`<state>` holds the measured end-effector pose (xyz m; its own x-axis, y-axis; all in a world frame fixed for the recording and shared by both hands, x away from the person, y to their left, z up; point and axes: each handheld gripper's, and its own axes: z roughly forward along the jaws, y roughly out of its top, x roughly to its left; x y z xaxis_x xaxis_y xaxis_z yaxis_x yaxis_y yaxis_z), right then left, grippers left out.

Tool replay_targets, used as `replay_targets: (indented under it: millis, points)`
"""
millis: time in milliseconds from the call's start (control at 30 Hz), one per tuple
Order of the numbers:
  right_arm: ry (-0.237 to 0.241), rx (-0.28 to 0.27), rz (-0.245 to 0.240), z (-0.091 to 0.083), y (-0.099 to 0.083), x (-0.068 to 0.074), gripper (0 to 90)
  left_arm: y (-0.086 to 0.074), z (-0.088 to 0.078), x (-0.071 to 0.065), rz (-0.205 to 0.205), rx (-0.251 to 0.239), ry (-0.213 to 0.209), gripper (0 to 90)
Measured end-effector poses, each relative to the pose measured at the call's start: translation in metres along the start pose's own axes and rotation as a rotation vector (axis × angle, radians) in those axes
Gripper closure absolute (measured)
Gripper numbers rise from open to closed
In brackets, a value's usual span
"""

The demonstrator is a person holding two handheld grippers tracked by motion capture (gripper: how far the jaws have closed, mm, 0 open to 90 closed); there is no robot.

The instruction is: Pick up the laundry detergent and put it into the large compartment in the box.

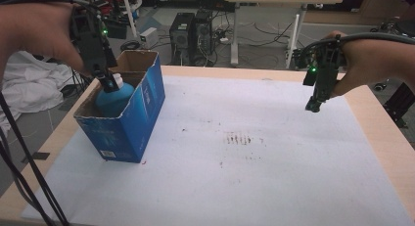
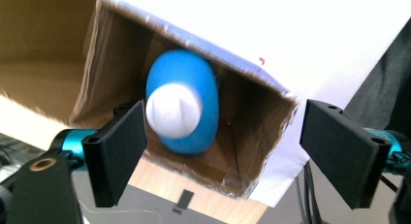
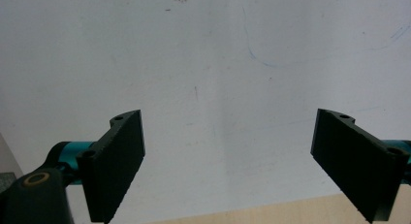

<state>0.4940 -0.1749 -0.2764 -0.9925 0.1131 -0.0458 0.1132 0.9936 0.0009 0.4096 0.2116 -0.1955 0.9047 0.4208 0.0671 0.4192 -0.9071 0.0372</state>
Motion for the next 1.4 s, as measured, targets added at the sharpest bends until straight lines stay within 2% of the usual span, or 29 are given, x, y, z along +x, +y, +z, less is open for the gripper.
replay_targets:
  millis: [67,100,167,200,267,400,733,833,867,933,967,1067,1400]
  points:
    - [-0.002,-0.004,-0.005,0.0,0.0,0.001,11.3,0.003,-0.001,-0.002,0.011,-0.003,-0.004,16.2]
    - [-0.001,0.001,-0.001,-0.001,0.0,0.002,11.2,0.011,-0.002,-0.007,0.045,-0.008,0.009,15.8]
    - [-0.003,0.001,-0.005,-0.001,0.001,0.003,11.2,0.019,-0.002,-0.012,0.074,-0.012,0.001,14.9]
    - [-0.004,0.002,-0.005,-0.002,0.001,0.004,11.3,0.019,-0.002,-0.012,0.074,-0.012,0.001,14.4]
    - [-0.004,0.0,-0.005,-0.002,0.001,0.005,11.3,0.031,0.001,-0.016,0.111,-0.005,0.005,12.9]
    - [-0.009,0.003,-0.018,-0.002,0.001,0.007,11.3,0.041,0.006,-0.019,0.139,-0.011,-0.003,11.9]
    - [-0.005,0.009,-0.021,0.0,0.002,0.01,11.3,0.07,0.032,-0.028,0.214,-0.006,-0.033,6.3]
    - [-0.001,0.013,-0.025,0.002,0.003,0.013,11.3,0.075,0.038,-0.029,0.228,-0.007,-0.034,6.0]
    - [-0.002,0.012,-0.025,0.003,0.004,0.013,11.3,0.08,0.043,-0.032,0.248,-0.001,-0.017,6.0]
    - [0.002,0.015,-0.025,0.005,0.004,0.016,11.2,0.083,0.046,-0.033,0.255,0.005,-0.014,6.0]
    - [0.004,0.015,-0.03,0.005,0.004,0.016,11.2,0.088,0.051,-0.035,0.273,0.01,-0.013,6.0]
    - [0.006,0.018,-0.033,0.007,0.005,0.019,11.2,0.094,0.056,-0.037,0.293,0.007,-0.007,6.0]
    - [0.007,0.022,-0.047,0.007,0.01,0.026,11.2,0.104,0.065,-0.037,0.311,0.016,-0.011,6.0]
